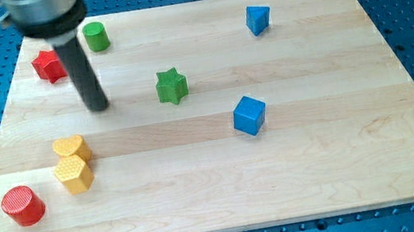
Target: Move the red star into the heart
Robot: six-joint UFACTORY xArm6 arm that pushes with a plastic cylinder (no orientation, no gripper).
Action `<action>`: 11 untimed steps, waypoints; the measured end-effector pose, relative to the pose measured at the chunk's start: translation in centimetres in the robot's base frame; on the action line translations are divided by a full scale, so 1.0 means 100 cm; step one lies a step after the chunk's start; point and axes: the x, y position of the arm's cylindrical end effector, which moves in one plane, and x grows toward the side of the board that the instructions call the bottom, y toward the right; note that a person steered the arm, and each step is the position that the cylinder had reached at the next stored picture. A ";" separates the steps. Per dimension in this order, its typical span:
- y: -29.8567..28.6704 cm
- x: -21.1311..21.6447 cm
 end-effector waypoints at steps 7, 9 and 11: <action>-0.040 -0.054; -0.021 -0.005; -0.021 0.098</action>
